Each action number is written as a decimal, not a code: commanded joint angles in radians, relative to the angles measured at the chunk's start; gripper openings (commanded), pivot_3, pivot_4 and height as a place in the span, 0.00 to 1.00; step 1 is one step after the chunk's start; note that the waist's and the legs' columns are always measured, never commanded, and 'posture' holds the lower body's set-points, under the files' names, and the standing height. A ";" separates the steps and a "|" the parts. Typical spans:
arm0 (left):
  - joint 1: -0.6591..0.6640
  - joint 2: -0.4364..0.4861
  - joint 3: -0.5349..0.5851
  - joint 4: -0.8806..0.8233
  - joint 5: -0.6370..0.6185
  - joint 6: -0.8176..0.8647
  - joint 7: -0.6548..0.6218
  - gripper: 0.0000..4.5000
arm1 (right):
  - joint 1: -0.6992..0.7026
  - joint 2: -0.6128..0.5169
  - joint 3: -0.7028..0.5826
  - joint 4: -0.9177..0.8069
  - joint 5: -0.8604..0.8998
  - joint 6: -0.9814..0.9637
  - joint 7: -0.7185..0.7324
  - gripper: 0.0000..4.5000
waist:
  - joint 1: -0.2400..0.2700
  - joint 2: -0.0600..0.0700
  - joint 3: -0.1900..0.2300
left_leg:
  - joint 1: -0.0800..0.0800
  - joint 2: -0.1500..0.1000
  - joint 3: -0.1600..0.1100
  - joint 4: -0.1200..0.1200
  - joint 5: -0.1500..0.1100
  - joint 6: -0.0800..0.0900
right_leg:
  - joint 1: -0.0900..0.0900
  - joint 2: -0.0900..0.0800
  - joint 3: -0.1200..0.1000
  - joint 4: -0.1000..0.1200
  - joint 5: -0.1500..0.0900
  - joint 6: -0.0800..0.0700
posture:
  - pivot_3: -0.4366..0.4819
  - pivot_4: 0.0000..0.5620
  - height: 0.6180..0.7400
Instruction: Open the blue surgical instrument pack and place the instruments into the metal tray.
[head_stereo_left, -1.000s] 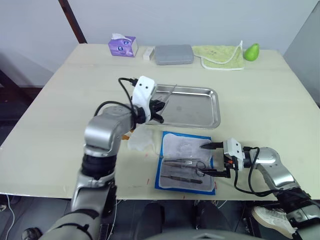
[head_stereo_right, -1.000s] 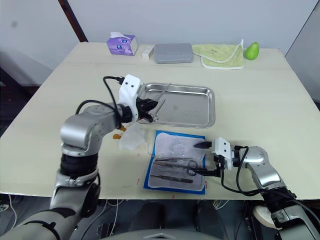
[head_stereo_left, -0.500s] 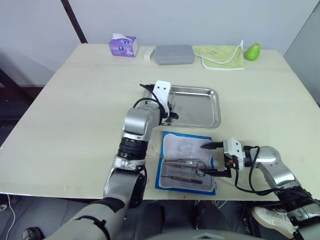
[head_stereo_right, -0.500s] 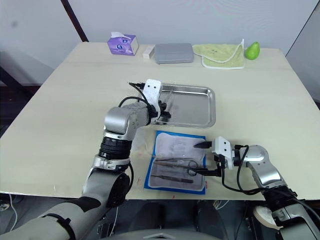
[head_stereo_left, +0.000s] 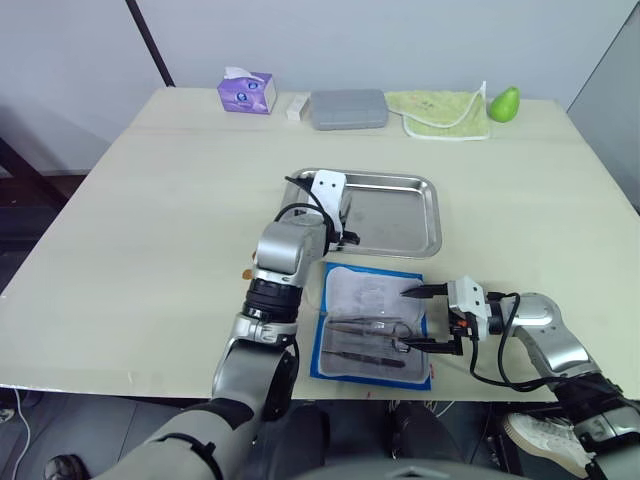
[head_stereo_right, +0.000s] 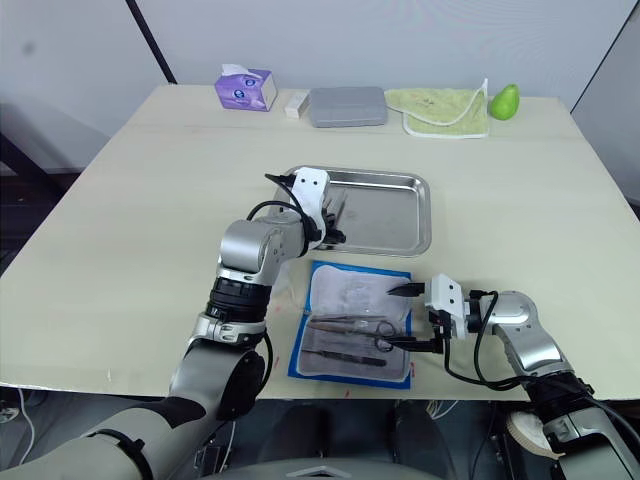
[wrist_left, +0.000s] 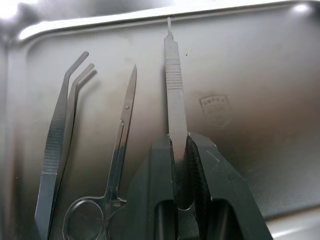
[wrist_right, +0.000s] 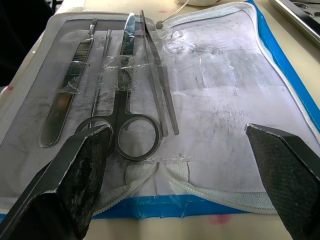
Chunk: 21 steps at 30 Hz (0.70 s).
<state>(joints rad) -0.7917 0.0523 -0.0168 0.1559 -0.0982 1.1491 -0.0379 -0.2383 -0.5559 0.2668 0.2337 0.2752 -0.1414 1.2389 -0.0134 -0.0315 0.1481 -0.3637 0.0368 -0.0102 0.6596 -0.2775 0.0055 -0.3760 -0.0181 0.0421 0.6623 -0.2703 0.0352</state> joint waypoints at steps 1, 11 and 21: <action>-0.011 -0.003 -0.004 -0.002 0.014 -0.024 0.009 0.01 | 0.050 -0.019 0.048 0.127 -0.106 0.034 -0.015 1.00 | 0.000 0.000 0.000 | 0.000 0.000 0.000 0.000 0.000 0.000 | 0.000 0.000 0.000 0.000 0.000 0.000 | 0.48 0.27 1.00; -0.010 -0.002 -0.003 0.005 0.010 -0.032 0.008 0.20 | 0.048 -0.020 0.047 0.118 -0.105 0.041 -0.018 1.00 | 0.000 0.000 0.000 | 0.000 0.000 0.000 0.000 0.000 0.000 | 0.000 0.000 0.000 0.000 0.000 0.000 | 0.48 0.27 1.00; 0.035 -0.020 0.033 -0.172 -0.081 -0.013 -0.069 0.55 | 0.051 -0.019 0.044 0.102 -0.099 0.047 -0.021 1.00 | 0.000 0.000 0.000 | 0.000 0.000 0.000 0.000 0.000 0.000 | 0.000 0.000 0.000 0.000 0.000 0.000 | 0.48 0.27 1.00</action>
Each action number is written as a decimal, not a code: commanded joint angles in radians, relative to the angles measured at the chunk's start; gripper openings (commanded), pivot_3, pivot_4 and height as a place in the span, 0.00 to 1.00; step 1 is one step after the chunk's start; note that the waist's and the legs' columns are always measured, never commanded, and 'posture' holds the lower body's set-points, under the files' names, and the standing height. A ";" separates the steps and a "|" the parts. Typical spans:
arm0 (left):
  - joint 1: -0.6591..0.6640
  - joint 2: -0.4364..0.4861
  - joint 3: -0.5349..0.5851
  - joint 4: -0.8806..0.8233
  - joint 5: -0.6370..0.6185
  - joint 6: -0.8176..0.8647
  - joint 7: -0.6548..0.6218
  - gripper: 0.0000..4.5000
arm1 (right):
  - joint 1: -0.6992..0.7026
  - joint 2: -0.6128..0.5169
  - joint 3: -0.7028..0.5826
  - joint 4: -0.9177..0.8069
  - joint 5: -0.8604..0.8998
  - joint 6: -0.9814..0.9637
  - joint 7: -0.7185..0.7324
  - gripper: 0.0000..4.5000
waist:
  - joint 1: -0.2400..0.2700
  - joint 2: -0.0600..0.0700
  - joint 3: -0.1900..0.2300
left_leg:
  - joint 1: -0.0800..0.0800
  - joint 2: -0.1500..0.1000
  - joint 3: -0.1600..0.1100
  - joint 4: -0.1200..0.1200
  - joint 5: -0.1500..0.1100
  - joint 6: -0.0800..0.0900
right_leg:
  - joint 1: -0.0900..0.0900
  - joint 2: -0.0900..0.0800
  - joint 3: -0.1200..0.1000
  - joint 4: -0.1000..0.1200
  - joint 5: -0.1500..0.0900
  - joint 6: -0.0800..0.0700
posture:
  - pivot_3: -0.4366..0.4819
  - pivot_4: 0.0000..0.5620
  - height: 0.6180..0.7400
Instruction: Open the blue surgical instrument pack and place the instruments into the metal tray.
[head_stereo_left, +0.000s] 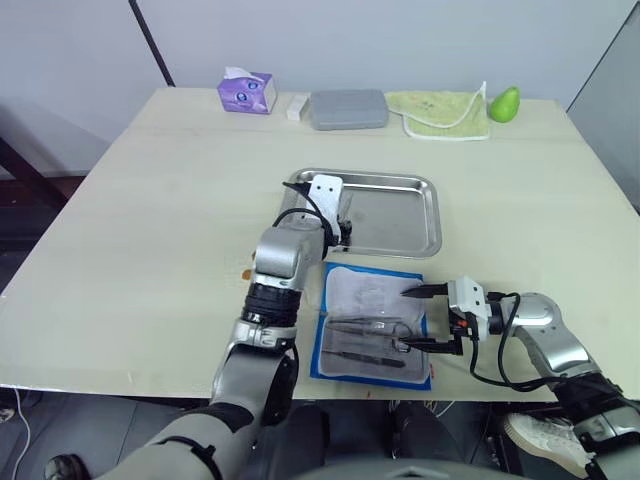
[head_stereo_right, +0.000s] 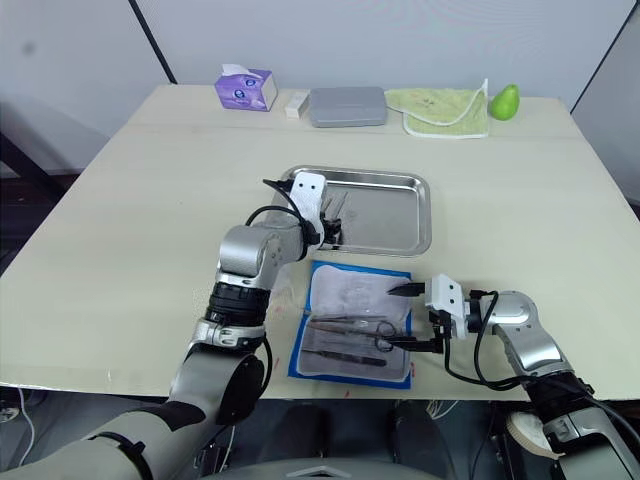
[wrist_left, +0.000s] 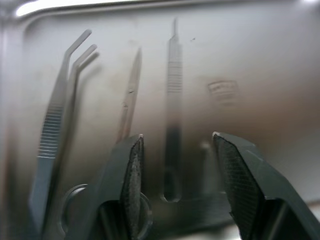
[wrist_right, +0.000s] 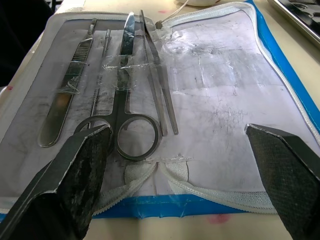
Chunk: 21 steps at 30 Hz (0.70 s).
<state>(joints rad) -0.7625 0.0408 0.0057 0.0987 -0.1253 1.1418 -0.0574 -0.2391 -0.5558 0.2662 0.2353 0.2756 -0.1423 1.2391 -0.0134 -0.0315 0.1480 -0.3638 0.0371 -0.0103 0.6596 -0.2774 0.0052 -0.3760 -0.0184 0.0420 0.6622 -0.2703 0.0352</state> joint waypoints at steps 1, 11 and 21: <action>0.017 0.000 0.005 -0.150 -0.071 -0.012 -0.078 0.55 | 0.053 -0.020 0.044 0.099 -0.099 0.049 -0.021 1.00 | 0.000 0.000 0.000 | 0.000 0.000 0.000 0.000 0.000 0.000 | 0.000 0.000 0.000 0.000 0.000 0.000 | 0.48 0.27 1.00; 0.261 0.319 -0.104 -0.491 -0.338 -0.204 -0.642 0.55 | 0.049 -0.013 0.031 0.122 -0.082 0.032 -0.006 1.00 | 0.001 0.001 0.000 | 0.002 0.000 0.000 -0.006 0.005 -0.008 | 0.000 -0.001 0.000 -0.001 0.000 0.000 | 0.48 0.27 1.00; 0.510 0.623 0.037 -0.369 -0.436 -0.618 -1.163 0.55 | 0.073 0.001 0.022 0.128 -0.086 0.012 -0.016 1.00 | -0.001 0.002 -0.001 | 0.003 0.001 0.000 -0.008 0.004 -0.006 | -0.001 0.000 0.000 -0.002 -0.003 -0.005 | 0.48 0.27 1.00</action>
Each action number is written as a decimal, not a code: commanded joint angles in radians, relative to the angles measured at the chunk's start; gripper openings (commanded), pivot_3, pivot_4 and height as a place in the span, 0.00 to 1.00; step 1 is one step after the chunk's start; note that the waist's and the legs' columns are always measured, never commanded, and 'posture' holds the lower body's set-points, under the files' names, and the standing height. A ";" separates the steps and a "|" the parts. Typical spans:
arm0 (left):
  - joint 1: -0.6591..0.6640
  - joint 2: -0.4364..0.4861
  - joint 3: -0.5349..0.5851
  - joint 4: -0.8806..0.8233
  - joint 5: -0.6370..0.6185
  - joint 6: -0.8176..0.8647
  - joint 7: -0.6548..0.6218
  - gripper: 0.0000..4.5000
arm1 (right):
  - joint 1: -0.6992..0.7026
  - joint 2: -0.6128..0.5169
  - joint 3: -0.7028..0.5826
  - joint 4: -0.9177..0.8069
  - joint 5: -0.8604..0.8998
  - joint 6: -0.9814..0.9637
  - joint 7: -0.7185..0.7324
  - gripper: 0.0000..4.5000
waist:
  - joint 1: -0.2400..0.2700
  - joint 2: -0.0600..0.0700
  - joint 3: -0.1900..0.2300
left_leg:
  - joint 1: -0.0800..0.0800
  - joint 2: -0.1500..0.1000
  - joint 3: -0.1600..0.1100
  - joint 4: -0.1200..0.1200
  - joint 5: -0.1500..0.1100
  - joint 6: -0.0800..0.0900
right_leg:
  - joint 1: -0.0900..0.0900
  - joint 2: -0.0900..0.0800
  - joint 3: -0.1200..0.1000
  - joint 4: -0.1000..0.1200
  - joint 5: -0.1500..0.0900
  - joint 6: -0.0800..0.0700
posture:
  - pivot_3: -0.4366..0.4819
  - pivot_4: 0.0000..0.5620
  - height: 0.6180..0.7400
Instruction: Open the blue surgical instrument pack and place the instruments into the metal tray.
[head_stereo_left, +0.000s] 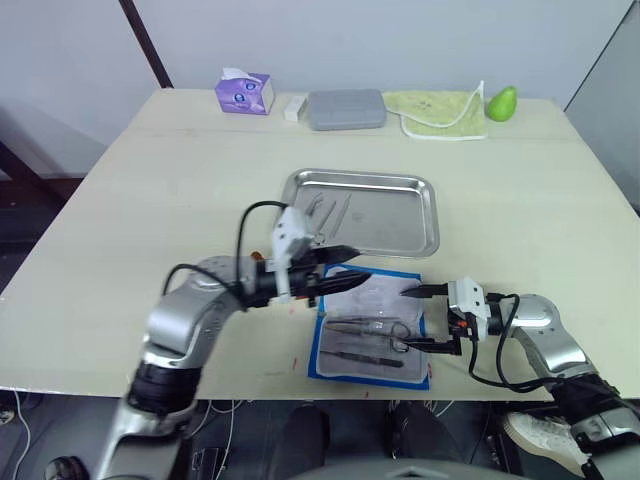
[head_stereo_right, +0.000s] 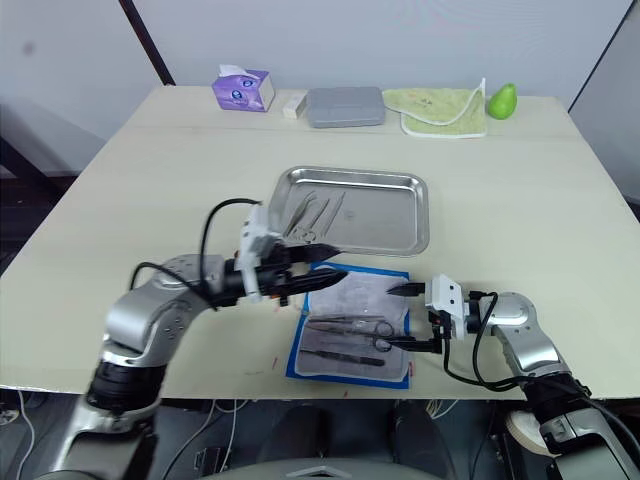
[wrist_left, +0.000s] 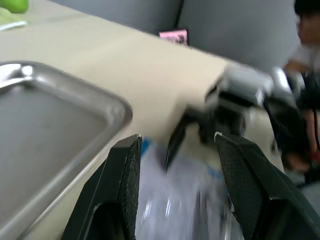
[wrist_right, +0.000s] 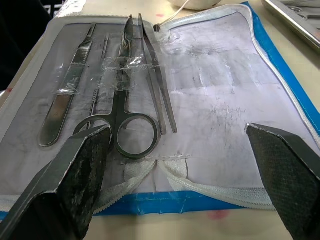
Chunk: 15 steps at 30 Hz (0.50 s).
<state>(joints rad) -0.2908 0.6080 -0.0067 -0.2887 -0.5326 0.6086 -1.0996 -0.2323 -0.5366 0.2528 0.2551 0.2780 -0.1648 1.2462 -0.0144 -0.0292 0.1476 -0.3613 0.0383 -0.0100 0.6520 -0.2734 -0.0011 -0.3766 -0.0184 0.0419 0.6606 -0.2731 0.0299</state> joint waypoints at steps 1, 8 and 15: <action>0.064 0.093 0.081 0.038 -0.055 -0.085 -0.164 0.55 | 0.072 -0.020 0.033 0.106 -0.088 0.032 -0.024 1.00 | 0.000 -0.001 -0.001 | 0.000 0.001 0.000 0.000 0.000 0.000 | 0.000 0.000 0.000 0.000 0.000 0.000 | 0.48 0.27 1.00; 0.179 0.231 0.194 0.135 -0.079 -0.171 -0.306 1.00 | 0.090 -0.025 0.021 0.113 -0.089 0.017 -0.018 1.00 | 0.005 -0.001 0.000 | -0.001 0.002 0.000 0.000 0.000 0.000 | 0.000 -0.002 -0.001 -0.001 -0.001 0.000 | 0.48 0.27 1.00; 0.216 0.302 0.251 0.110 -0.113 -0.149 -0.330 1.00 | 0.072 -0.014 0.019 0.187 -0.094 -0.029 -0.009 1.00 | 0.006 -0.004 -0.002 | 0.000 0.002 -0.001 -0.001 0.000 0.001 | -0.001 -0.008 -0.001 -0.002 -0.001 0.000 | 0.48 0.27 1.00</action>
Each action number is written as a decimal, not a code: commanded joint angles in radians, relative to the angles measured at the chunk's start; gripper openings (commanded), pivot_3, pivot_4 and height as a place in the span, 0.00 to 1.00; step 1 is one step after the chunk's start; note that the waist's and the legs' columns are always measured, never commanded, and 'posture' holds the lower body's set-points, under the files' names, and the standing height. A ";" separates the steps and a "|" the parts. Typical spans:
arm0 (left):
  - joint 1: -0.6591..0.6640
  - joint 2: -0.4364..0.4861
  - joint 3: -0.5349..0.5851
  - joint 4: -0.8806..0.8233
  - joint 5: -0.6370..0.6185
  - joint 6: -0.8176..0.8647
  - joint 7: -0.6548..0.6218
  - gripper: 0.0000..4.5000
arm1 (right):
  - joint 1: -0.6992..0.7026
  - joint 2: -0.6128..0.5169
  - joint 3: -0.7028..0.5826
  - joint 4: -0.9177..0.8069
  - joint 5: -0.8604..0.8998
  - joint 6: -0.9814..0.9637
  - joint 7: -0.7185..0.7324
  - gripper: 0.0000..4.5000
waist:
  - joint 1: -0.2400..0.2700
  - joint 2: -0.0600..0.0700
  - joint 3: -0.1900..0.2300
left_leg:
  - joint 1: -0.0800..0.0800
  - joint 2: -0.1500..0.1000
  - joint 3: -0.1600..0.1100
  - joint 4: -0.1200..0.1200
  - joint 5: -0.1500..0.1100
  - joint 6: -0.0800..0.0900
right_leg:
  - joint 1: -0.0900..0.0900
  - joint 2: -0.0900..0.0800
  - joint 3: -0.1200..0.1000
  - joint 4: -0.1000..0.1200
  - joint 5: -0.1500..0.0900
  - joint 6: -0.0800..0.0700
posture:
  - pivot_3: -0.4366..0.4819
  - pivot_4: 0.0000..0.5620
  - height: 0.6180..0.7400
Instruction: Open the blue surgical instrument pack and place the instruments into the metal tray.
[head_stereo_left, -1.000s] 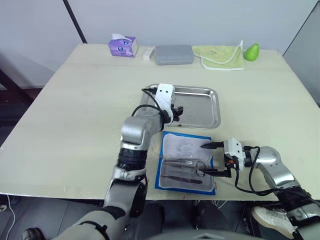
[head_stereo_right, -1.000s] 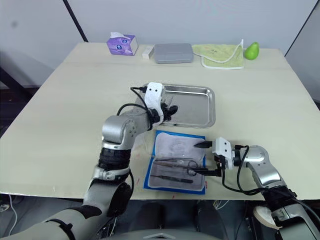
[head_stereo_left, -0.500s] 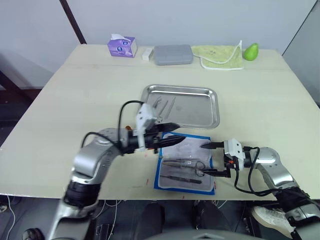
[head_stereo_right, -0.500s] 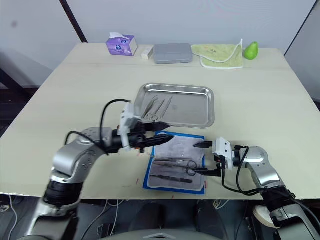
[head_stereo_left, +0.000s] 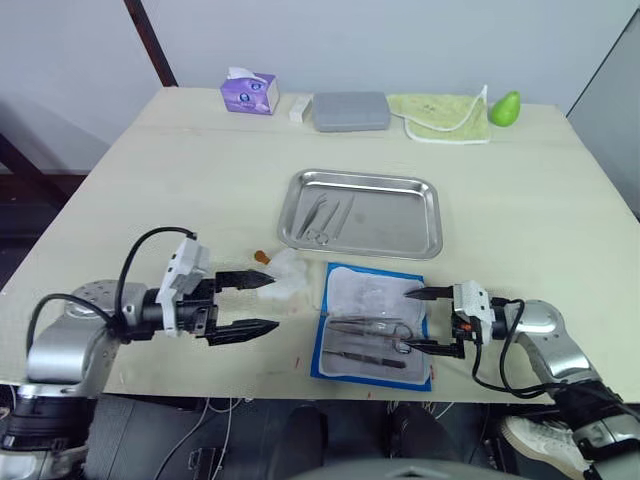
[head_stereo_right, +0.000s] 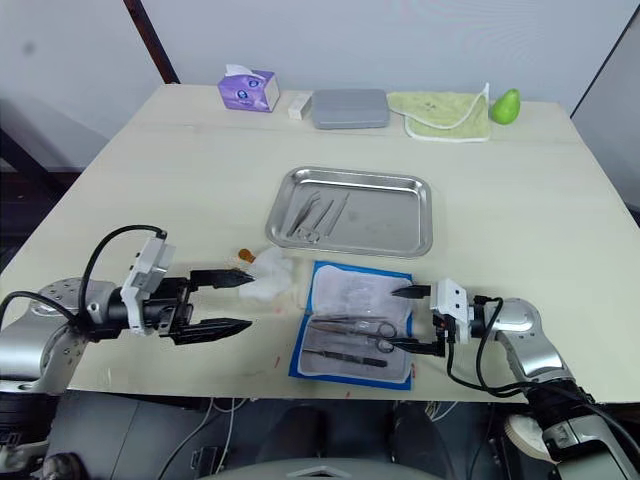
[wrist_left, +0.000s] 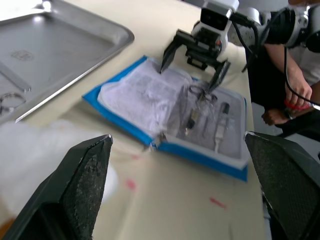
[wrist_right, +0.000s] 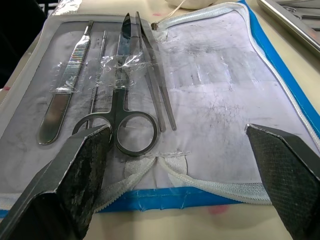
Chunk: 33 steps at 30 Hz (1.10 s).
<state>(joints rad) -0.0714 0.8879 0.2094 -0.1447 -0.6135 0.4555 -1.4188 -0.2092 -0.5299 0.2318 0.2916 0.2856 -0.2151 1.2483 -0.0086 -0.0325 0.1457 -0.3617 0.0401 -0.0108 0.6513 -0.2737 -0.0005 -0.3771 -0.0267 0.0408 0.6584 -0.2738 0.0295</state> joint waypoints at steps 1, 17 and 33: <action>-0.005 0.028 0.034 -0.037 -0.033 0.004 -0.011 1.00 | 0.047 -0.018 0.041 0.157 -0.102 0.016 -0.010 1.00 | -0.001 -0.001 -0.001 | 0.000 0.000 0.000 0.000 0.000 0.000 | 0.000 0.000 0.000 0.000 0.000 0.000 | 0.48 0.27 1.00; -0.249 0.000 -0.347 -0.145 0.266 0.035 0.173 1.00 | 0.041 0.009 0.047 0.154 -0.102 0.003 -0.009 1.00 | -0.003 -0.005 -0.003 | 0.000 0.000 0.000 -0.001 0.000 0.000 | 0.001 0.007 0.001 0.000 0.000 0.000 | 0.48 0.27 1.00; -0.382 -0.169 -0.572 0.002 0.381 -0.037 0.142 0.68 | 0.094 0.015 0.059 0.056 -0.101 0.045 -0.060 1.00 | -0.003 -0.007 -0.004 | 0.000 -0.001 0.001 -0.001 0.000 0.000 | 0.000 0.010 0.000 0.000 0.000 0.000 | 0.48 0.27 1.00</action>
<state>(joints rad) -0.4392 0.7284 -0.3540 -0.1429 -0.2487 0.4435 -1.2806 -0.1755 -0.5098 0.2220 0.2691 0.2855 -0.2368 1.2073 -0.0115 -0.0393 0.1416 -0.3619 0.0391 -0.0102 0.6505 -0.2737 -0.0002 -0.3767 -0.0172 0.0412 0.6587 -0.2736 0.0296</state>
